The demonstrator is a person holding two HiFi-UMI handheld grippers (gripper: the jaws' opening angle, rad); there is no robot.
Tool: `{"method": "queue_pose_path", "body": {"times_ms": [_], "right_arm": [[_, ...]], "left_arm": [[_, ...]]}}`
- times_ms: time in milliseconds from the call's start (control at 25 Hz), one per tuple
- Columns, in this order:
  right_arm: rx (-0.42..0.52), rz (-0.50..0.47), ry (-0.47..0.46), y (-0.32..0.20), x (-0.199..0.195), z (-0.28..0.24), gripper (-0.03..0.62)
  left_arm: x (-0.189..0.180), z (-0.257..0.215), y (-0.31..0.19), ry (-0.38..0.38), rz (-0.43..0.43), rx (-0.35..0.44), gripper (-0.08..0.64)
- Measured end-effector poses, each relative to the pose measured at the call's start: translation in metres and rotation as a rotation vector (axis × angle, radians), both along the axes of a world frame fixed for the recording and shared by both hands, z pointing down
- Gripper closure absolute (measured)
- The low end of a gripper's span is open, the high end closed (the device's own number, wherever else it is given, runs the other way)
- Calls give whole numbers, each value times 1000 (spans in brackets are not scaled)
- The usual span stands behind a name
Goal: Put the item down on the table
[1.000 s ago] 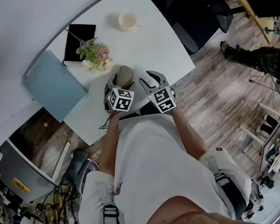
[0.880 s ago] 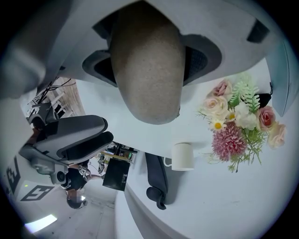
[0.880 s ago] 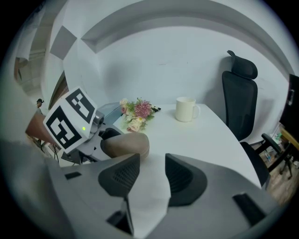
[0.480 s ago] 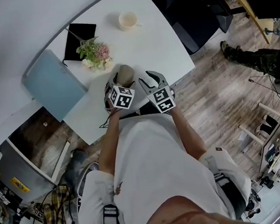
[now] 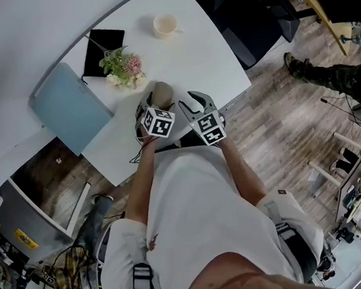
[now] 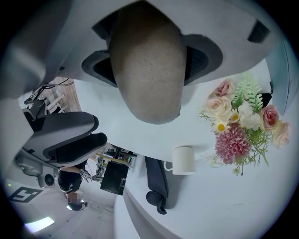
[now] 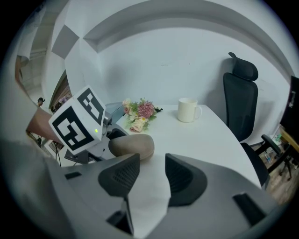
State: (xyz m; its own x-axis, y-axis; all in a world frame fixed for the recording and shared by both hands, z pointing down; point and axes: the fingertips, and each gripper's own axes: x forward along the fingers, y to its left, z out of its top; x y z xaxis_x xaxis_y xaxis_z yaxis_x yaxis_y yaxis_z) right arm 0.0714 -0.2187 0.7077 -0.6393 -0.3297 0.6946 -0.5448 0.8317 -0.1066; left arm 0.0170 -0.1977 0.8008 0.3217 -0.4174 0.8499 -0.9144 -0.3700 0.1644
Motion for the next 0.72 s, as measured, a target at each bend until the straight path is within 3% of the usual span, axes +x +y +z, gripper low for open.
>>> {"method": "queue_pose_path", "body": {"times_ms": [240,720], "right_arm": [[13,13,4,3,5,-4,416],[43,30,13,13,13,-13,414]], "left_arm": [[1,2,0,-38,14,10,135],[-5,-9,2,-37,-21,46,98]]}}
